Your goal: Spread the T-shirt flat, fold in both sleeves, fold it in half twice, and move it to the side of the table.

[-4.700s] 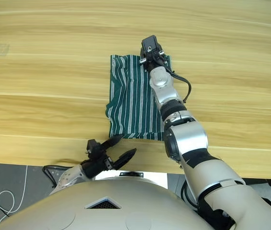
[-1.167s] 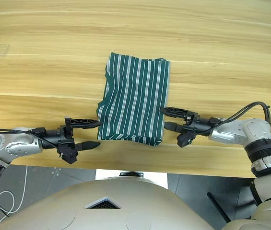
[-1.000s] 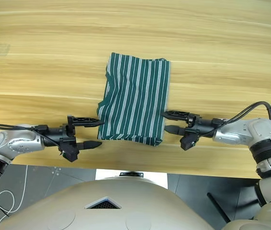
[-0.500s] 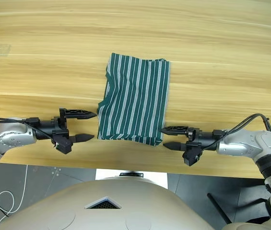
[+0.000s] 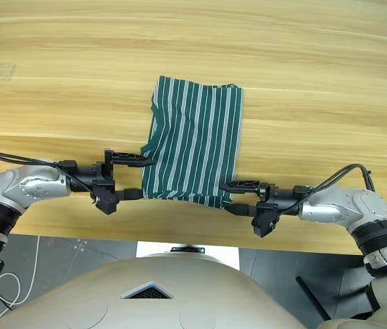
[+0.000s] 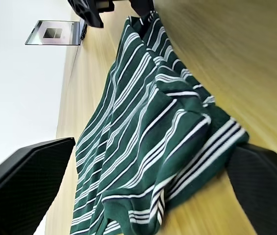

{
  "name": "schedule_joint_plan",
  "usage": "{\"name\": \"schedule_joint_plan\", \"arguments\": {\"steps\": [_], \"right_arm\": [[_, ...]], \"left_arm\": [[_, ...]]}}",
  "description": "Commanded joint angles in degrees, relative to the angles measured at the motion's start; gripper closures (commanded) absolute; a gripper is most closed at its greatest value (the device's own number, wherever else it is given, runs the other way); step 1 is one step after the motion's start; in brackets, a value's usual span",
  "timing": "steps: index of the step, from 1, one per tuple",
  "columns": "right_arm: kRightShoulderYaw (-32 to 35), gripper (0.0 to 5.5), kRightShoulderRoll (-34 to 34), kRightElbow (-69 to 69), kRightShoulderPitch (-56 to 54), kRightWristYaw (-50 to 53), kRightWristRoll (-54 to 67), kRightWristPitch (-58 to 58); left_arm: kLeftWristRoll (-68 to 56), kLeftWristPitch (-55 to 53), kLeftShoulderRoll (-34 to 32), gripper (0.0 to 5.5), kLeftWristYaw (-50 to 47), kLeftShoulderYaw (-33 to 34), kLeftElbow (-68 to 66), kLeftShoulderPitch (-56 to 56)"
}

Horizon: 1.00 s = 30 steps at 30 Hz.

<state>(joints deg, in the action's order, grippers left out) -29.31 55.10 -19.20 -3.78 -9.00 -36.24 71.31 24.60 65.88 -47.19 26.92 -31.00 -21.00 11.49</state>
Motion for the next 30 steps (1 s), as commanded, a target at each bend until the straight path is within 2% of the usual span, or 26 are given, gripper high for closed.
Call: {"name": "schedule_joint_plan", "arguments": {"steps": [1, 10, 22, 27, 30], "right_arm": [[0.4, 1.58, -0.3, -3.3, -1.6, -2.6, -1.8, -0.4], [-0.2, 1.58, -1.9, -12.5, -7.1, -2.0, -4.6, 1.1], [-4.2, 1.58, -6.5, -9.5, -6.1, -4.0, -5.5, 3.2], [-4.5, 1.53, -8.4, -10.7, -6.8, -2.8, -5.7, 2.3], [-4.1, 2.08, -9.4, -11.7, -7.0, -1.9, -6.2, 2.0]], "left_arm": [[6.9, -2.0, 2.4, 0.1, 3.2, -4.4, -5.4, -1.6], [9.0, -2.2, 4.3, 0.1, 0.4, -4.7, -9.1, -1.4], [10.1, -0.8, 4.9, 0.1, -0.6, -6.1, -12.0, 1.0], [10.6, -0.4, 4.9, 0.99, -1.2, -6.5, -12.6, 1.1], [11.1, -0.2, 4.7, 1.49, -1.8, -6.7, -12.9, 0.9]]}}
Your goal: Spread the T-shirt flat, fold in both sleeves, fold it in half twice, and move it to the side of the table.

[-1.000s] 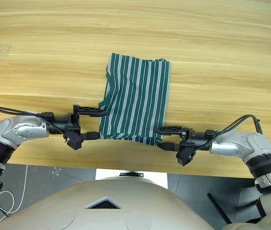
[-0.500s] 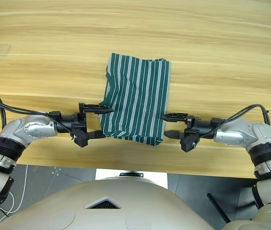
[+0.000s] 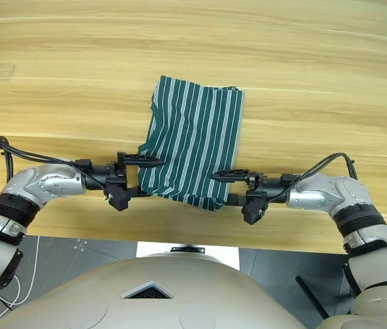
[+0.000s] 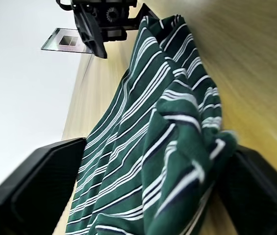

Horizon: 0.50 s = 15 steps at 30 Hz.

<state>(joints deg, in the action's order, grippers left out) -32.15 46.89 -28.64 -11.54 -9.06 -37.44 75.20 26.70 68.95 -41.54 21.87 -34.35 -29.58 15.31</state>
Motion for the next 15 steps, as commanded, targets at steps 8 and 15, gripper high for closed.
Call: {"name": "schedule_joint_plan", "arguments": {"steps": [8, 15], "right_arm": [[0.2, 3.59, -3.1, -4.2, 0.0, 0.1, -6.4, -2.8], [0.3, 4.82, -3.6, -5.3, -0.3, 1.2, -7.8, -3.2]], "left_arm": [[9.6, -3.1, -0.7, 2.93, 2.6, -4.2, -6.7, -2.2], [10.3, -3.2, -0.8, 3.96, 1.2, -4.1, -9.0, -1.5]]}}
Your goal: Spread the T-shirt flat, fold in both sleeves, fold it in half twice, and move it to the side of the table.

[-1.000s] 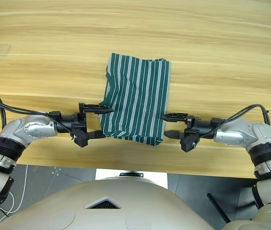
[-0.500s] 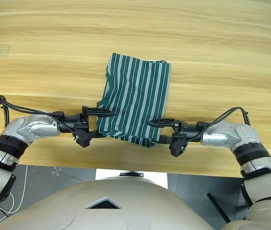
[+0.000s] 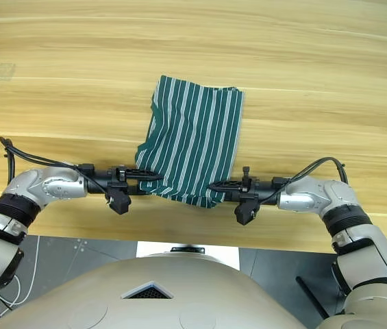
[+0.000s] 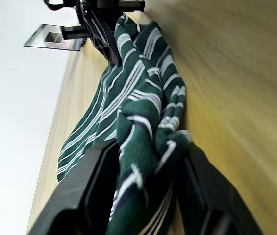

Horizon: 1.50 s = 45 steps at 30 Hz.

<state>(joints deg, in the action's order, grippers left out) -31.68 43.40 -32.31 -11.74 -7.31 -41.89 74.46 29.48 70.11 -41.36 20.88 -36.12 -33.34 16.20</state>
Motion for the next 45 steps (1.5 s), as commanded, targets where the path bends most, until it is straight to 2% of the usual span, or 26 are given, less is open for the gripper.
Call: {"name": "schedule_joint_plan", "arguments": {"steps": [1, 4, 16, 30, 33, 37, 42, 45], "right_arm": [[-0.1, 4.94, -0.2, -1.8, -0.3, -0.5, -3.4, -2.5], [-0.1, 5.28, -0.2, -2.0, -0.5, -0.1, -3.8, -2.6], [-0.5, 5.3, -0.2, -3.4, -2.6, 0.7, -5.1, -2.4], [0.0, 5.3, -0.3, -4.2, -5.2, 1.8, -5.2, -1.9], [-0.2, 5.3, -0.2, -1.6, -4.9, 0.3, -3.6, -1.6], [-1.6, 5.3, 1.4, 4.9, -1.8, -4.3, 2.2, -1.4], [-4.1, 5.3, 10.3, 22.0, 7.7, -14.3, 22.0, -9.7], [-3.7, 5.3, 13.1, 28.8, 11.5, -18.6, 28.6, -15.6]], "left_arm": [[7.6, -4.3, -1.0, 4.04, 2.1, -2.3, -5.5, -2.3], [7.6, -4.3, -1.4, 4.36, 1.7, -2.2, -5.9, -2.1], [6.2, -3.2, -3.0, 5.24, 1.5, -1.6, -5.7, -2.6], [1.3, -3.9, -1.2, 5.35, 0.9, 0.6, -3.3, -5.2], [-3.8, -7.2, -0.2, 5.35, 2.7, 0.8, 2.0, -8.6], [-9.9, -12.0, -2.5, 5.35, 7.8, -0.6, 12.1, -14.6], [-21.8, -21.5, -9.9, 5.35, 13.3, -0.8, 33.4, -27.2], [-25.1, -25.6, -11.1, 5.35, 14.9, -0.1, 39.8, -31.7]]}}
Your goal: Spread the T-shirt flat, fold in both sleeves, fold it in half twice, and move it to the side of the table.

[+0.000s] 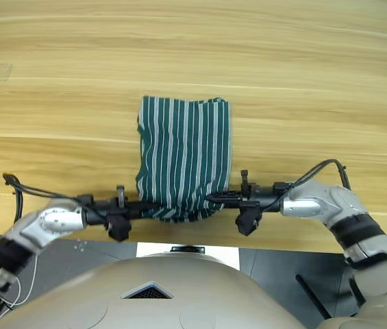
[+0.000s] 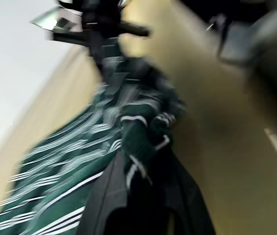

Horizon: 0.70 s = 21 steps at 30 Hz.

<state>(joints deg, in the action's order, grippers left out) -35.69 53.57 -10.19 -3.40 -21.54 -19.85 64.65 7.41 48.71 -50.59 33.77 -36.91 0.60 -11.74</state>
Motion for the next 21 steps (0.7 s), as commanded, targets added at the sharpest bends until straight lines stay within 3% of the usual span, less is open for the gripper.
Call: {"name": "schedule_joint_plan", "arguments": {"steps": [1, 5, 9, 14, 21], "right_arm": [[0.6, 5.3, 3.6, 8.6, 4.3, -5.6, 8.4, -7.5], [2.6, 5.3, 6.2, 14.6, 7.5, -9.8, 17.2, -13.2], [4.2, 5.3, 1.7, 13.6, 7.3, -11.8, 19.3, -18.4], [8.2, 5.3, -11.1, 2.0, 0.3, -9.8, 20.2, -25.4], [13.7, 5.3, -28.5, -15.7, -13.0, -5.1, 19.0, -31.1]], "left_arm": [[-3.5, -5.2, -2.0, 5.35, 2.2, 1.4, 6.9, -4.8], [-7.3, -8.3, -2.8, 5.35, 2.6, 5.2, 9.2, -8.2], [-16.0, -11.2, 2.7, 5.35, 2.8, 9.1, 6.4, -4.8], [-29.0, -21.7, 15.0, 5.35, 3.6, 14.8, -2.3, 4.1], [-30.0, -30.6, 28.4, 5.35, 3.9, 20.6, -18.0, 17.2]]}}
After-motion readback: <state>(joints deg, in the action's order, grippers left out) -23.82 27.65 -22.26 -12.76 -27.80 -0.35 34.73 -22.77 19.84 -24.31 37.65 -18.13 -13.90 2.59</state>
